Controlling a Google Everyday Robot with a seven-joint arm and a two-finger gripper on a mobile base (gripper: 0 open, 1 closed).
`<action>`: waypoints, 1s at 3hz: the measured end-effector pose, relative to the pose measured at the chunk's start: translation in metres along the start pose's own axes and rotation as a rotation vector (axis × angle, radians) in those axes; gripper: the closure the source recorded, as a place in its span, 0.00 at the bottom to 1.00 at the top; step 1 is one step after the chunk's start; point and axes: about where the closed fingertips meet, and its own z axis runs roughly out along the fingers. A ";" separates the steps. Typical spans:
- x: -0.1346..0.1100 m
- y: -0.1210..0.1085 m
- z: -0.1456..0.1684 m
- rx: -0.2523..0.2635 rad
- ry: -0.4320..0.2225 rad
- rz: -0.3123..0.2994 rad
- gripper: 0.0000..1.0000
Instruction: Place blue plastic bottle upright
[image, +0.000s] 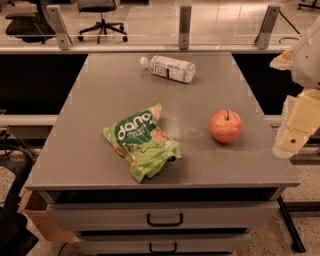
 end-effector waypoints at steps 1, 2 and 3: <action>-0.001 -0.008 -0.002 0.022 -0.001 0.006 0.00; -0.007 -0.041 -0.013 0.119 -0.005 0.033 0.00; -0.027 -0.094 -0.016 0.248 -0.025 0.056 0.00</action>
Offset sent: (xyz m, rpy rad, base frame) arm 0.0700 -0.0153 0.0444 -0.0204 -0.1994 -0.1096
